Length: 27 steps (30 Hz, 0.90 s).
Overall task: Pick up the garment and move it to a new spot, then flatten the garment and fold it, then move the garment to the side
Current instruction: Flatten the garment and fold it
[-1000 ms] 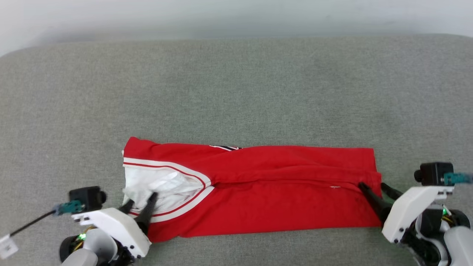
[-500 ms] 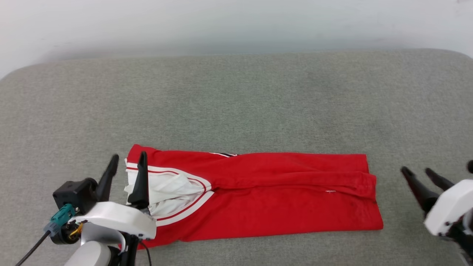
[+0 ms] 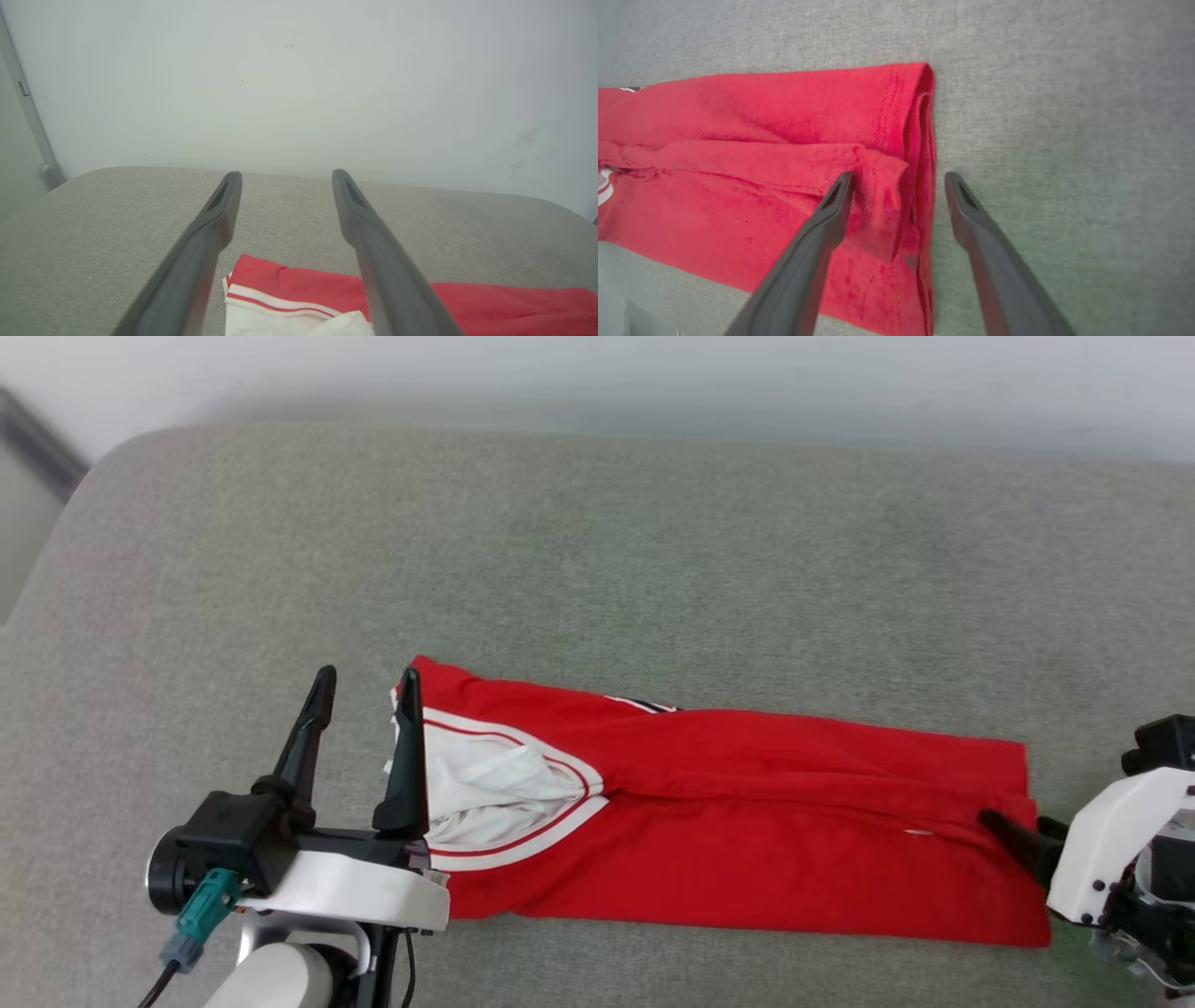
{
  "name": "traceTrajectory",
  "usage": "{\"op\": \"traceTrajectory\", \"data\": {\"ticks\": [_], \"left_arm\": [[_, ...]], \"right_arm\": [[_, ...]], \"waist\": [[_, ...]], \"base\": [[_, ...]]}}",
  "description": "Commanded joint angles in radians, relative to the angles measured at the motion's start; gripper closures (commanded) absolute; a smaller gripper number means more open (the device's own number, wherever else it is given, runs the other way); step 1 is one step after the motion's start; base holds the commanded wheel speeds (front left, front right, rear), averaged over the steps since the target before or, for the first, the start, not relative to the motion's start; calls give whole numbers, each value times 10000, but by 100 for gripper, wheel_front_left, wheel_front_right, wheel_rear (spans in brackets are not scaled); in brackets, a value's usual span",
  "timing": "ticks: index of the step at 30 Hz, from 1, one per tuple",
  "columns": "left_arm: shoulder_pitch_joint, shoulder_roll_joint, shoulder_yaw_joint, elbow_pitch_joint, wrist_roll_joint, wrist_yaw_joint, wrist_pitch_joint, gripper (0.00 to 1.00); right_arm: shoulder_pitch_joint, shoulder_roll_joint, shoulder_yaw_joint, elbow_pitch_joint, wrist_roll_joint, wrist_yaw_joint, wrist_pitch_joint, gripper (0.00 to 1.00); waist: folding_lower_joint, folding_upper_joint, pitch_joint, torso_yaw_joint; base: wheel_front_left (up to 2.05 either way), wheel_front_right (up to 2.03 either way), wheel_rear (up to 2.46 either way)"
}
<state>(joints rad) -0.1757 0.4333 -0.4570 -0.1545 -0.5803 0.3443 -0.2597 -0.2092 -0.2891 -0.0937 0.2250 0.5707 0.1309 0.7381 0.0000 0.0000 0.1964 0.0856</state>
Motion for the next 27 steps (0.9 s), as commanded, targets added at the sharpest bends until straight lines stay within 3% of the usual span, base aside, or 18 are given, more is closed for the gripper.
{"op": "traceTrajectory", "data": {"ticks": [1,7,8,9,10,11,12,21,27], "left_arm": [[-135,-6,-42,-33,47,28,-22,0],[-210,-48,-267,-10,203,33,91,0],[-213,-41,-277,1,212,45,89,0],[-192,2,-295,32,254,86,154,0],[-175,23,-303,26,253,97,165,0],[-160,40,-303,2,251,132,183,0],[-134,69,-310,-11,266,152,221,0],[227,394,-309,-68,281,366,561,0],[547,538,-217,-172,180,527,674,0]], "right_arm": [[-206,48,1,133,-41,-4,44,0],[-364,206,444,1495,73,-5,543,0],[-360,243,582,1638,92,-4,699,4],[-365,276,721,1701,104,-4,764,52],[-400,320,801,1755,155,-2,829,65],[-437,344,921,1792,189,-1,904,87],[-494,346,1012,1756,251,5,852,100],[-1047,-251,1502,1219,210,-4,28,100],[-842,-558,1011,1216,134,-5,-145,100]], "waist": [[0,0,159,167],[0,0,265,391],[0,0,255,395],[0,0,238,386],[0,0,218,370],[0,0,177,345],[0,0,132,321],[0,0,-485,-207],[0,0,-832,-714]], "base": [[0,0,0],[0,0,0],[0,0,0],[0,0,0],[0,0,0],[0,0,0],[0,0,0],[0,0,0],[0,0,0]]}}
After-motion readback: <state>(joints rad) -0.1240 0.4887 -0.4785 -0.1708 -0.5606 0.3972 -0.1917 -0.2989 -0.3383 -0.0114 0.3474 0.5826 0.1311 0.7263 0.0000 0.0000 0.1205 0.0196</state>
